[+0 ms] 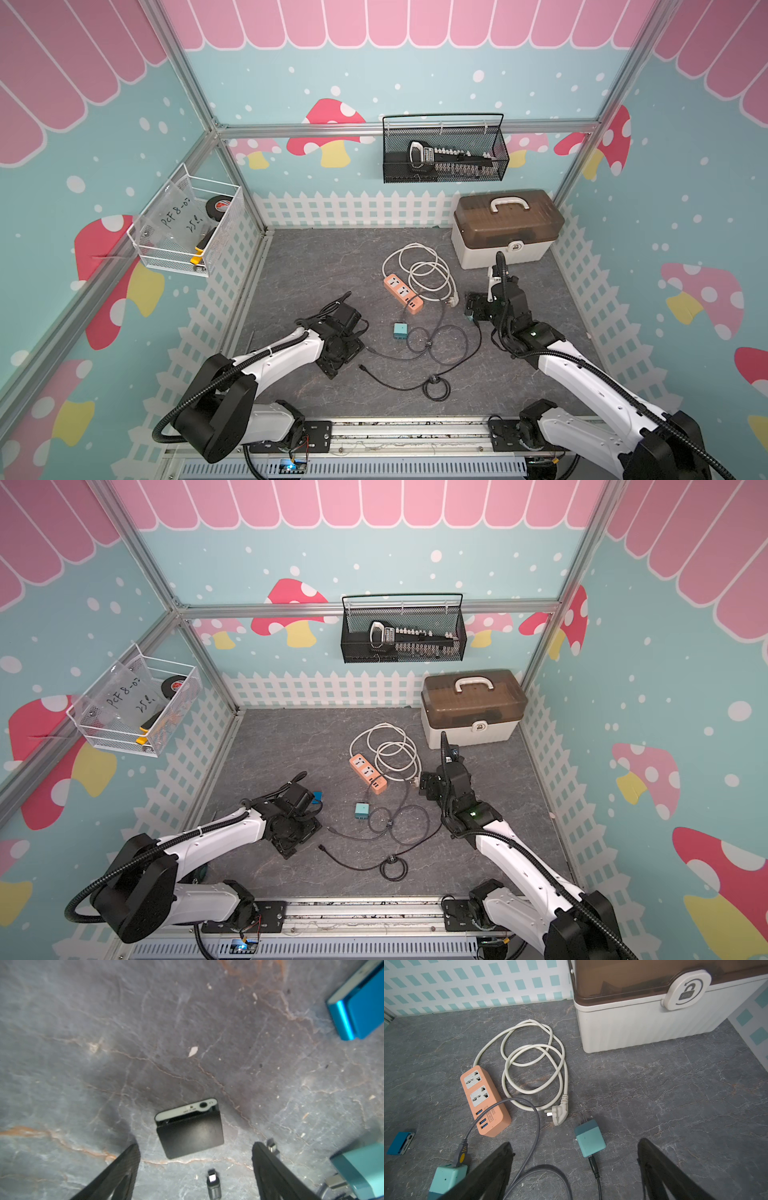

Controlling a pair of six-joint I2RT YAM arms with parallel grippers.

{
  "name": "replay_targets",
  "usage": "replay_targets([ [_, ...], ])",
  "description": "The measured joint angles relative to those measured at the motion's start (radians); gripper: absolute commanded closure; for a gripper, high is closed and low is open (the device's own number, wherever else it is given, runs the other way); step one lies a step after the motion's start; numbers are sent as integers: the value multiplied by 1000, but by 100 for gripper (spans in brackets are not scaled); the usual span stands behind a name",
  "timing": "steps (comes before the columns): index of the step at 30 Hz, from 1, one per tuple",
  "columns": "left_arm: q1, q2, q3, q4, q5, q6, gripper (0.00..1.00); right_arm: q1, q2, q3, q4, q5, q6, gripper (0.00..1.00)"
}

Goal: Charge mp3
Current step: Pick up the MP3 player from the center of the board.

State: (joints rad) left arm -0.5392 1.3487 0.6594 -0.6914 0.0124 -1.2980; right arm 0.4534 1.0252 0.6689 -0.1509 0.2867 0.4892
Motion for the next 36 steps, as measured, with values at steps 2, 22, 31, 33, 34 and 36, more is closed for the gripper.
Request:
replay_targets([
  [2,0,9,6,-5,0,0,15,0,0,0,0,0,-1,8],
  [22,0,36,25,-22,0,3,15,6,0,0,0,-15,-3,9],
  [31,0,37,32,-18,-31,18,14,7,0,0,0,-19,-3,10],
  [33,-1,20,34,-14,-52,33,2,7,0,0,0,-18,-3,9],
  [34,-1,5,38,-17,-64,37,2,7,0,0,0,-18,-3,10],
  [36,-1,-26,55,-26,-89,48,3,7,0,0,0,-18,-3,10],
])
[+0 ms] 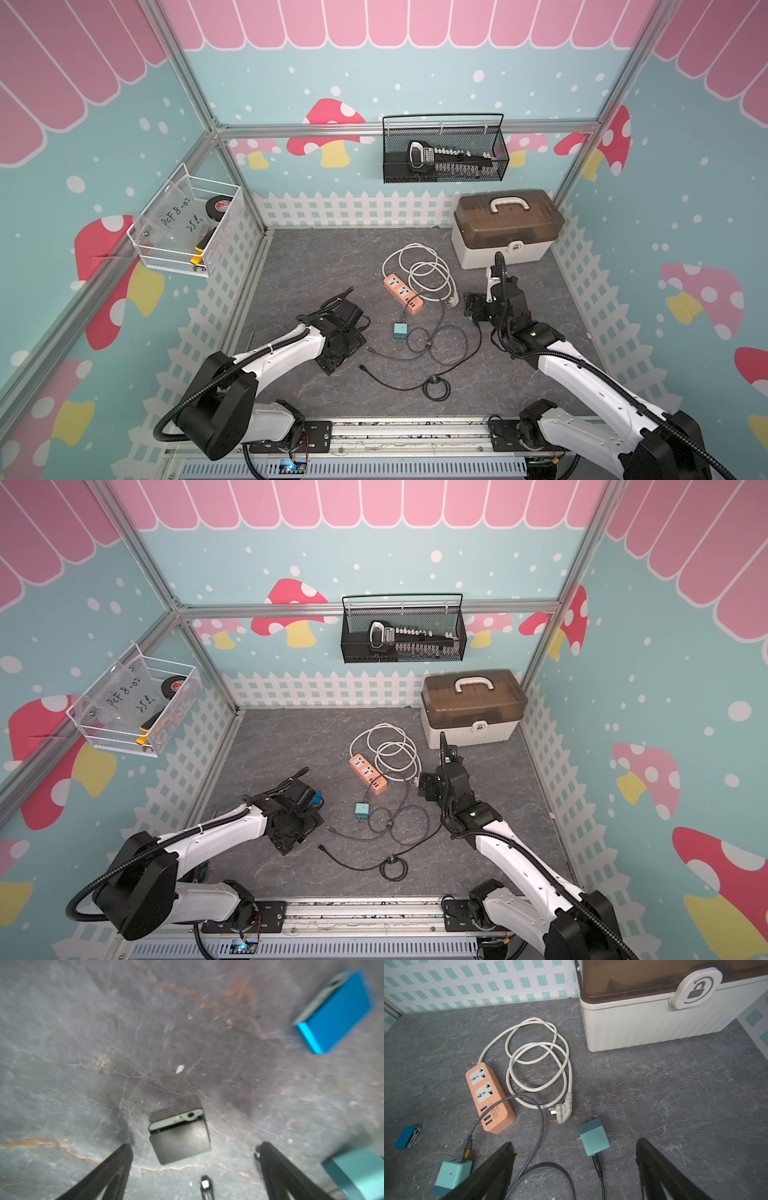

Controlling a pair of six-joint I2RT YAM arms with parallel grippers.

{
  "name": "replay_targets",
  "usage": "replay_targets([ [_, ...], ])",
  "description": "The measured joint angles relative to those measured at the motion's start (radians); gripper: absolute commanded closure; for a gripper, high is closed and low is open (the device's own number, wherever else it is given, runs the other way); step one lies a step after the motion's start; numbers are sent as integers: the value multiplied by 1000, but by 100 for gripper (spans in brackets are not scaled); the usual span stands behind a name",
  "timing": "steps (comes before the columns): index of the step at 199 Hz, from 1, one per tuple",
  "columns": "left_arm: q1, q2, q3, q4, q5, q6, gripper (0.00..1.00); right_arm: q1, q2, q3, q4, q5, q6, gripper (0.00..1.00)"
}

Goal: Charge mp3
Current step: Pick up the MP3 player from the center of the board.

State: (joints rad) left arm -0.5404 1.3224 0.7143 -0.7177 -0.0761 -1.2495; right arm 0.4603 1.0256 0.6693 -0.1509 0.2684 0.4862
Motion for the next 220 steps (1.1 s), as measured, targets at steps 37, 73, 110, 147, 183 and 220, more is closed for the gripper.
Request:
replay_targets([
  [37,0,-46,30,-11,-45,6,13,0,4,0,0,0,0,10],
  [73,-1,8,30,-40,-32,0,19,1,5,0,0,-1,0,10],
  [110,-5,51,31,-95,-17,-13,24,6,6,0,0,-11,0,10],
  [147,-5,51,40,-122,-18,-27,27,6,8,0,0,-17,0,10],
  [183,-5,75,49,-127,-18,-31,32,6,8,2,0,-23,-1,10],
  [220,-6,108,61,-126,-18,-31,35,6,8,2,0,-24,-3,10],
])
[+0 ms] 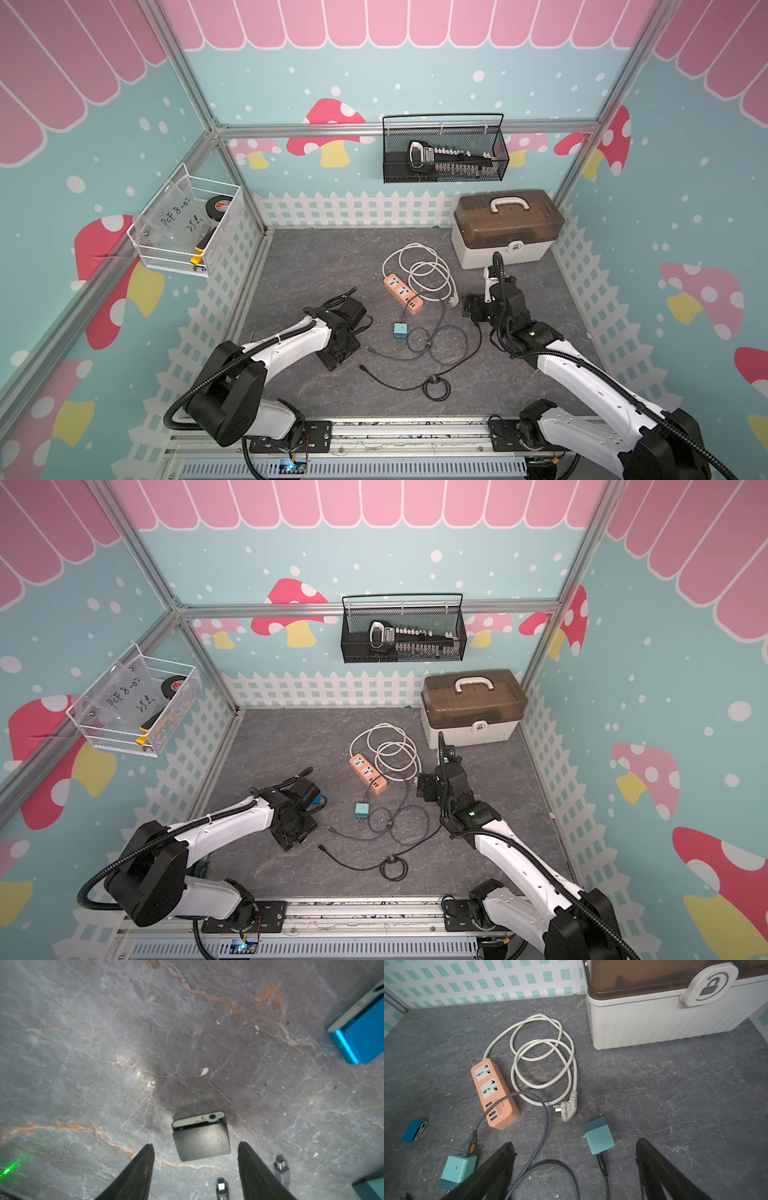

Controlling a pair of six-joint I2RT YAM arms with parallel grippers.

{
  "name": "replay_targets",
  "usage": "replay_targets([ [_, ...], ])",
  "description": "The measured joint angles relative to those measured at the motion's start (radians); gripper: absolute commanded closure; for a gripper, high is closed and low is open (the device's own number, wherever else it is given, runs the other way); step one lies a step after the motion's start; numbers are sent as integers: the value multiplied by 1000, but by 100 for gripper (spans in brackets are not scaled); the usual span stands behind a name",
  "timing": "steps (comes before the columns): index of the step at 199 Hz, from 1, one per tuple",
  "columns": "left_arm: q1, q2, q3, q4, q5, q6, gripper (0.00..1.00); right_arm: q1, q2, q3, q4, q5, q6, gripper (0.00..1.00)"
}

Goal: Charge mp3
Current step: Pick up the MP3 player from the center of the board.

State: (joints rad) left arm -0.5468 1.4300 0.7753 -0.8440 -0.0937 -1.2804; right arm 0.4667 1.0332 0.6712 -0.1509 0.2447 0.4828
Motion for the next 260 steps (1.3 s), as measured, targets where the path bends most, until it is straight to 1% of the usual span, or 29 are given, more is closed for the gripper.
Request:
replay_targets([
  [80,-5,51,11,13,0,0,36,0,0,0,0,-3,-3,10],
  [97,-5,66,11,21,1,-2,41,1,0,0,0,-3,-4,10],
  [141,-5,77,11,34,0,-3,42,6,0,0,0,-10,-4,10],
  [154,-5,79,13,35,0,-3,46,6,0,0,0,-11,-4,10],
  [203,-5,93,25,42,0,-3,49,6,0,0,0,-11,-4,10],
  [217,-5,93,25,44,0,-3,54,6,0,2,0,-11,-4,10],
  [245,-5,94,25,53,1,-2,55,8,2,11,-1,-13,-4,10],
  [253,-5,94,25,53,1,-2,59,9,3,13,-1,-14,-4,10],
  [260,-5,94,25,54,1,-1,60,11,5,14,-1,-16,-4,10],
])
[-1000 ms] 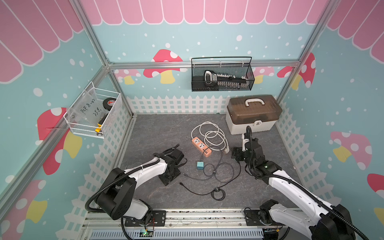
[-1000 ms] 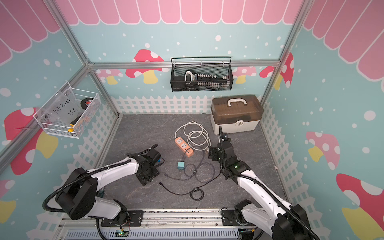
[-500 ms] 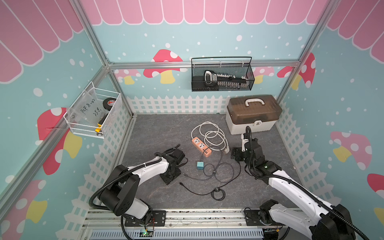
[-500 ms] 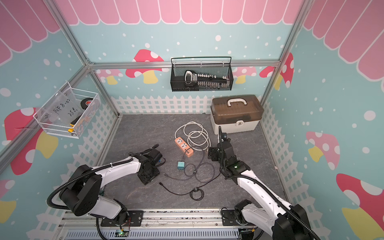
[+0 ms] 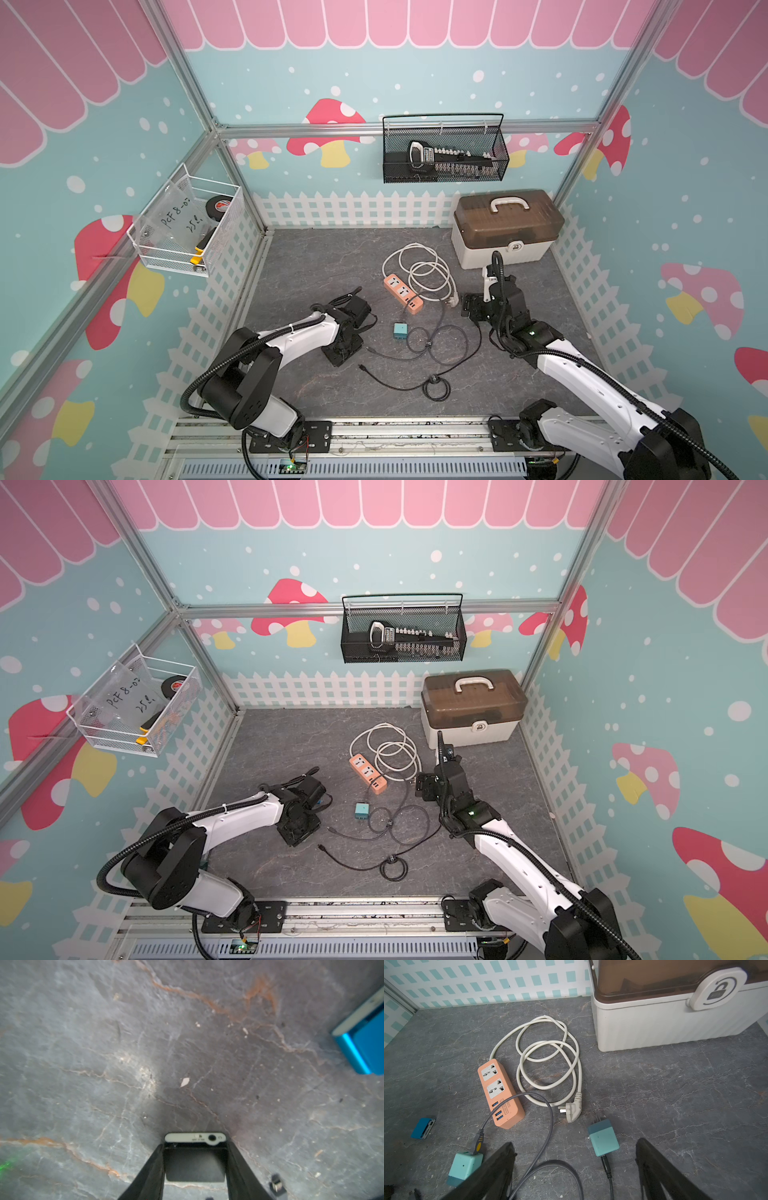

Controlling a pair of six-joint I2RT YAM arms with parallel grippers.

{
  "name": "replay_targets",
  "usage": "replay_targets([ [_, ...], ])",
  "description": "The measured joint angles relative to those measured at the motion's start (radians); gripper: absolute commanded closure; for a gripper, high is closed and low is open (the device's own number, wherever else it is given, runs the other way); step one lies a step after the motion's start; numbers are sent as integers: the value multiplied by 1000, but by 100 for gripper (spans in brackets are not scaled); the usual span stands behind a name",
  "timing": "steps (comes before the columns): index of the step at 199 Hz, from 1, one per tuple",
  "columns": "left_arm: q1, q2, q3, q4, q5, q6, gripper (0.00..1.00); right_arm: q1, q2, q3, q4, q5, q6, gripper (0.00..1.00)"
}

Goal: Charge mp3
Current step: Pick up the MP3 player from the center of the board, then pick up the charging cable from the center of the board.

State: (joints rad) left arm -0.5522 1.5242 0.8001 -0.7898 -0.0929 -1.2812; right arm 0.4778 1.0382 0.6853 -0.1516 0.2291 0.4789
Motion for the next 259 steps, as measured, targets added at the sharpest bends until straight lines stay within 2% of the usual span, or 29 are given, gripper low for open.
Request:
replay_targets([
  [24,0,0,1,-1,0,2,63,3,8,1,0,-5,0,10],
  [33,0,0,1,-1,0,2,67,5,12,1,0,-6,0,10],
  [45,0,0,1,-1,0,2,76,8,18,1,0,-11,0,10],
  [61,0,-2,1,-2,0,2,100,13,31,2,0,-22,-1,11],
  [95,3,-12,3,-10,4,2,100,68,85,26,-3,-57,-18,11],
  [141,10,-95,68,-70,-6,10,100,255,221,127,-5,-122,-90,11],
  [206,80,-326,74,-98,-14,42,100,458,426,225,3,-211,-161,19],
  [244,110,-397,74,-105,-19,69,100,520,590,306,3,-270,-171,30],
  [259,118,-417,74,-105,-19,76,100,539,645,337,5,-287,-172,31],
])
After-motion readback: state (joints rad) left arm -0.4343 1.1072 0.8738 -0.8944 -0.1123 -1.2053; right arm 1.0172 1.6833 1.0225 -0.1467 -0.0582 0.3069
